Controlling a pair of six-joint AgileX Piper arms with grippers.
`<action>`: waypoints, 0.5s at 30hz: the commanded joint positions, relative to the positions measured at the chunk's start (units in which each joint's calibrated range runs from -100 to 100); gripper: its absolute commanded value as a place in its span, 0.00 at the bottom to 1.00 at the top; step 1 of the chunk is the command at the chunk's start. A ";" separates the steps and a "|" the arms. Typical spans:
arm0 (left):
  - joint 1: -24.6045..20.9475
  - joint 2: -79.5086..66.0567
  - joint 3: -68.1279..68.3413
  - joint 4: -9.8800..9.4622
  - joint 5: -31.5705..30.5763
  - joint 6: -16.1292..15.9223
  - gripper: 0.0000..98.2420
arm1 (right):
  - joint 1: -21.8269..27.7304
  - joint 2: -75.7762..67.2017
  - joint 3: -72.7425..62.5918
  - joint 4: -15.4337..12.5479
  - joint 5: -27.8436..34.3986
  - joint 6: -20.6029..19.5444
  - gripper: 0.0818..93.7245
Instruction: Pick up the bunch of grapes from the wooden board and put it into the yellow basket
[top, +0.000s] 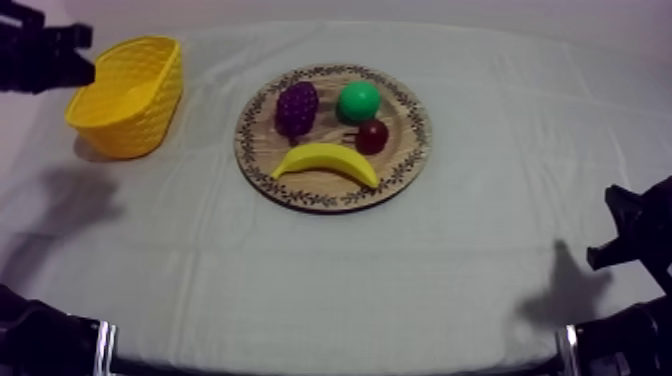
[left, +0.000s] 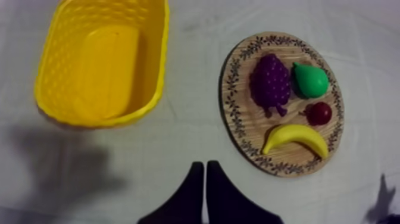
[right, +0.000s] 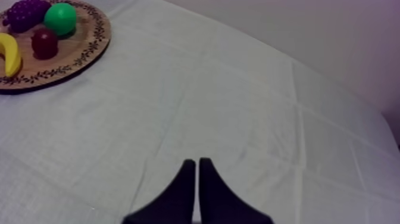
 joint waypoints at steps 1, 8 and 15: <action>1.74 9.67 -10.23 -1.27 2.99 3.99 0.00 | 0.00 0.00 0.00 -0.01 -0.02 0.01 0.00; 7.97 24.47 -23.97 -1.86 6.04 7.28 0.00 | 0.00 0.00 0.00 -0.01 -0.02 0.02 0.00; 14.71 37.25 -34.63 -3.07 6.35 10.60 0.00 | 0.00 0.00 0.00 -0.01 -0.02 0.02 0.00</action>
